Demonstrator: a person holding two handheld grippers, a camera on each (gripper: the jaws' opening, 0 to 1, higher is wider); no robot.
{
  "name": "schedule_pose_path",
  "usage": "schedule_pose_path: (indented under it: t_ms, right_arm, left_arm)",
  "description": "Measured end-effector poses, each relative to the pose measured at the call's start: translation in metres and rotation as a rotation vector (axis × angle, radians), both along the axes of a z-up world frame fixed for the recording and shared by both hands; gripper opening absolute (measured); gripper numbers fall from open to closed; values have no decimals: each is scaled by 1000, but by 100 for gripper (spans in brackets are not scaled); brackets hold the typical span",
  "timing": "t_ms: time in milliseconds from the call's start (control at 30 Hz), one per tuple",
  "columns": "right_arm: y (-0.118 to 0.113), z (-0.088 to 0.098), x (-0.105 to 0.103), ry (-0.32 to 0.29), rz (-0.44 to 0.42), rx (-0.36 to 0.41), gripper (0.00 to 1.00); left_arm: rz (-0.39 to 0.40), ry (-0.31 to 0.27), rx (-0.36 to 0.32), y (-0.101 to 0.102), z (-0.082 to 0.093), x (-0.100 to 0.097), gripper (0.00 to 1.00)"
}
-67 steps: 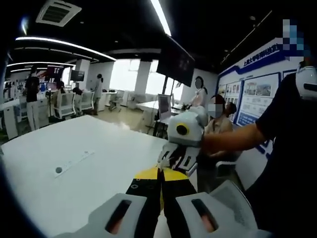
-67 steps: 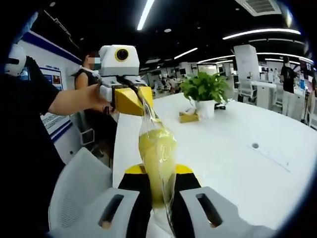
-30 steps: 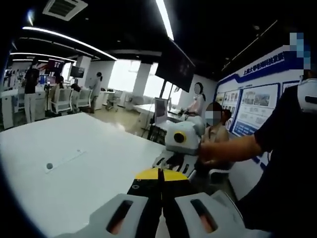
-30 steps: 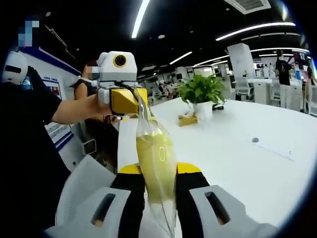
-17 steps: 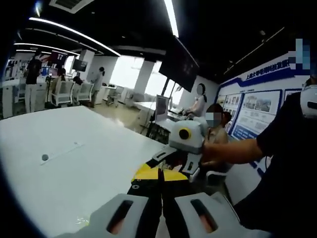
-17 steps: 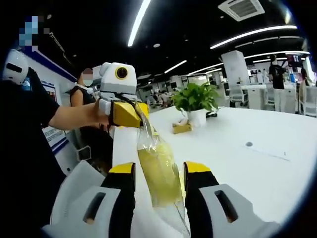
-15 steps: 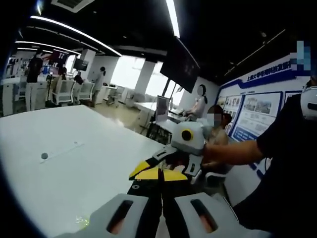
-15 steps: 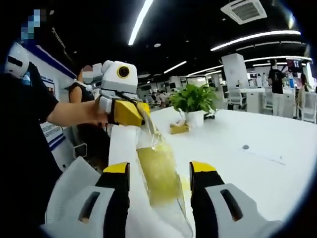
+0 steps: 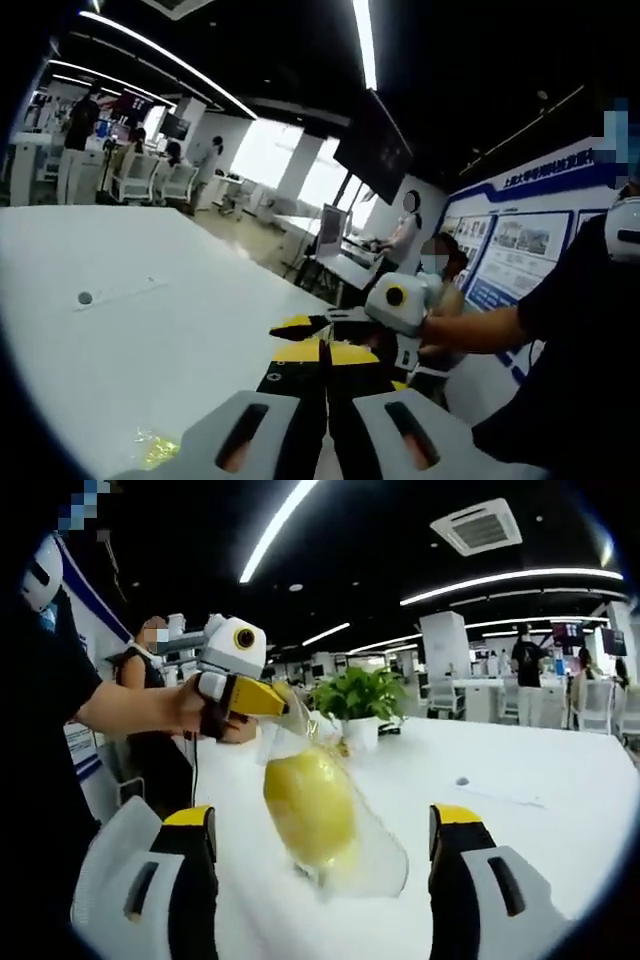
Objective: Compare the silicone blocks by pressing each to a similar depth, holding the contact briefly, and releasing to observe deformation and rebound differences across the visible hardness samples.
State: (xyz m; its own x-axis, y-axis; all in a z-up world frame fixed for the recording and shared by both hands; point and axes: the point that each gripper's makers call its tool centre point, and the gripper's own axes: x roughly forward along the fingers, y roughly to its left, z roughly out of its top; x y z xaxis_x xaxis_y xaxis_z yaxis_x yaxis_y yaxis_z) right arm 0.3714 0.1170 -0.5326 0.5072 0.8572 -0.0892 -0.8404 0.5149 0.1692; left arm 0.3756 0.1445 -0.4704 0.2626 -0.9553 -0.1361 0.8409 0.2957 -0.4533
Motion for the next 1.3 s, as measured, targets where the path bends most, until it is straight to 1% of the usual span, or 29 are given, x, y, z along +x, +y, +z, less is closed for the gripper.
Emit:
schedule_pose_path:
  t_ms: [33,67,100,133,167,233,300,433,567,600,667,767,800,833,867,933,1000,1033,1067,1133,1200,1300]
  right_arm:
    - [-4,4,2,-11,-28,26,90]
    - [-7,4,3,-11,-44,31,92]
    - [-11,8,4,-5,-73,64,95]
    - [-12,10,4,-10,-79,73,96]
    - [-17,8,4,-2,-98,62,96]
    - [-22,10,2,-9,-110,74,96]
    - [-28,9,2,-11,-129,59,96]
    - [-41,11,-6,-44,-141,38,96]
    - [-54,18,-10,-67,-172,62,96]
    - [-58,21,-12,-78,-176,78,96]
    - [-63,21,-15,-78,-186,90,96]
    - [-73,20,-22,-99,-192,75,96]
    - [-79,17,-23,-100,-209,53,96]
    - [-82,16,-25,-105,-207,49,96]
    - [-86,15,-28,-122,-213,39,96]
    - [-92,12,-31,-128,-221,23,96]
    - [-97,8,-34,-137,-232,-11,96]
    - [-98,9,-35,-150,-232,-26,96]
    - [-98,8,-38,-154,-224,-32,96]
    - [-99,7,-40,-154,-217,-44,96]
    - [-101,0,-46,-145,-200,-79,96]
    - [-107,-6,-54,-159,-194,-98,96]
  left_arm:
    - [6,-3,1,0,-1,0,0]
    - [7,2,1,0,-2,0,0]
    - [6,9,-1,-1,-3,0,0]
    - [9,6,-2,-2,-3,0,0]
    - [5,15,-9,-3,-3,-1,0]
    - [14,9,-16,-3,-3,0,0]
    - [24,21,-34,-4,-3,1,0]
    - [26,28,-41,-9,-4,0,0]
    - [34,37,-49,-14,-8,-1,0]
    - [36,42,-53,-14,-8,0,0]
    - [43,50,-59,-17,-10,0,0]
    - [47,58,-70,-20,-11,-1,0]
    - [44,66,-75,-22,-10,-2,0]
    - [51,63,-76,-22,-10,-2,0]
    - [51,64,-77,-23,-11,-1,0]
    - [59,76,-90,-24,-11,0,0]
    - [54,89,-99,-27,-12,-1,0]
    - [56,92,-104,-28,-13,0,0]
    - [60,108,-112,-30,-15,0,0]
    - [70,112,-113,-33,-18,2,0]
    - [85,127,-122,-36,-22,4,0]
    - [98,151,-141,-44,-28,6,0]
